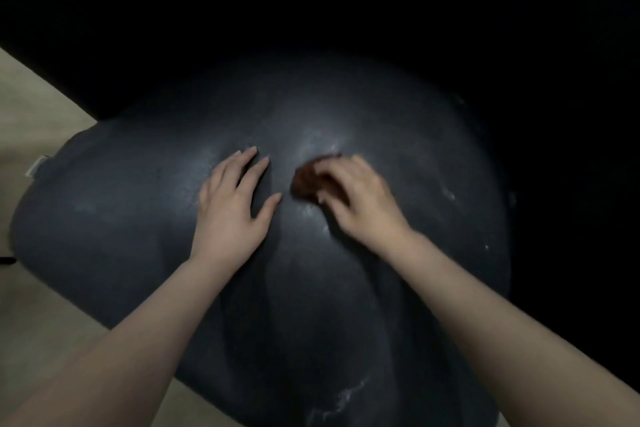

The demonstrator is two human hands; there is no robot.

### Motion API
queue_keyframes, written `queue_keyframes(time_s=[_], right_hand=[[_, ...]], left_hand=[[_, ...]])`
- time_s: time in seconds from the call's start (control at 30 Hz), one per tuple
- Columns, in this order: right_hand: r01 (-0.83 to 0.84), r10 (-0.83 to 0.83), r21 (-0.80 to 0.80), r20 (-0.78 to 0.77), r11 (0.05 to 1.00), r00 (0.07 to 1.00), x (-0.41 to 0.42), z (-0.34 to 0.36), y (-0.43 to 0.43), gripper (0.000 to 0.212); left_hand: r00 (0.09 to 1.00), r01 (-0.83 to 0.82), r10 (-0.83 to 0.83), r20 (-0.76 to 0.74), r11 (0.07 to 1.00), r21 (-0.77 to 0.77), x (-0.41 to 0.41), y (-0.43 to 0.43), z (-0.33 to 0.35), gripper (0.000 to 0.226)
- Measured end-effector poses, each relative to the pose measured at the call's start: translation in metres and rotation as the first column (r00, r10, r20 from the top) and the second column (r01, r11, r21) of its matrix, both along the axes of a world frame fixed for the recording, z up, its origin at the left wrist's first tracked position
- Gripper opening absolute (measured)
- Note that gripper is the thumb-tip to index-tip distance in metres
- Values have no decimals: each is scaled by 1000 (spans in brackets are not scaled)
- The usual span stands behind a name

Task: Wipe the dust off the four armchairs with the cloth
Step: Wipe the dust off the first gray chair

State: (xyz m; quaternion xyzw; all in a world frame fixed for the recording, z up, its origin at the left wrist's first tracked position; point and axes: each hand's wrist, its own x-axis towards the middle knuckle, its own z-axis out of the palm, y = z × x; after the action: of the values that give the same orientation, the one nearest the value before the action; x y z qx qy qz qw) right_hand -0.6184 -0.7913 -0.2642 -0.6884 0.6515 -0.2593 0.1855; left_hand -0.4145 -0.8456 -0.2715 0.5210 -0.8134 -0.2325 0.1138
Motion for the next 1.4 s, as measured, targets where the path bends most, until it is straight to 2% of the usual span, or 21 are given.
queue_keyframes(time_s=[0.07,0.13,0.17,0.23,0.3,0.37,0.43,0.5,0.6,0.67,0.7,0.8,0.87,1.0,1.07,1.13,1.2,1.3,1.37,1.4], right_hand=[[-162,160,51,39,985,986,-3,3,29,27],[-214,212,72,35,974,977,-18,3,43,26],[-180,179,65,17,982,984,-27,1,42,26],[18,-17,32,-23,999,1000,-43,-4,24,26],[272,-272,8,-11,962,962,-51,-7,-6,24],[380,-380,-1,16,925,925,-39,-10,-28,22],[275,-274,-17,12,961,962,-10,-9,-24,25],[59,-58,-17,34,998,998,11,-5,4,26],[-131,126,53,88,990,988,11,0,49,27],[-155,152,62,47,986,987,-6,1,59,27],[-113,113,40,12,993,994,-16,-1,57,26],[163,-163,-2,-32,987,986,-37,-3,33,25],[204,-205,-12,-24,979,979,-25,-3,28,24],[-180,180,-6,27,984,983,12,-2,69,23],[-242,242,10,41,970,969,2,-2,86,24],[-131,131,-7,21,991,991,-20,-5,91,24],[149,-148,-57,20,987,989,-44,-8,89,24],[568,-564,-46,78,822,822,-72,-7,75,22],[665,-662,1,96,747,743,-72,-8,62,20],[664,-662,7,97,747,743,-67,-8,57,21]], left_hand=[[1000,4,-4,6,1000,-1,0,-1,0,53],[1000,6,-6,5,1000,-2,0,-1,1,53],[1000,2,-2,2,1000,-1,0,-1,1,53],[1000,-7,7,-3,1000,4,-1,0,2,53],[1000,-13,14,-12,1000,9,-2,1,2,53],[1000,-11,11,-10,1000,13,-2,1,1,53],[1000,-13,13,0,1000,18,-1,0,1,53],[1000,-9,9,7,1000,27,-2,1,2,53],[1000,-9,9,20,1000,22,-2,0,6,52],[999,-7,6,35,1000,26,-4,-1,10,52],[999,-7,6,42,1000,23,-6,-2,11,51],[999,23,-24,49,1000,7,-10,-1,12,49],[997,56,-55,49,998,-12,-13,-1,11,47],[995,81,-80,55,996,-26,-23,-5,9,46],[991,126,-123,58,991,-35,-29,-8,9,46],[986,160,-158,52,987,-33,-37,-11,9,47],[983,181,-180,37,983,-22,-47,-12,8,48],[977,212,-212,17,977,-5,-64,-11,6,50],[974,227,-227,6,974,-1,-73,-11,6,50],[974,227,-227,3,974,2,-77,-12,5,50]])
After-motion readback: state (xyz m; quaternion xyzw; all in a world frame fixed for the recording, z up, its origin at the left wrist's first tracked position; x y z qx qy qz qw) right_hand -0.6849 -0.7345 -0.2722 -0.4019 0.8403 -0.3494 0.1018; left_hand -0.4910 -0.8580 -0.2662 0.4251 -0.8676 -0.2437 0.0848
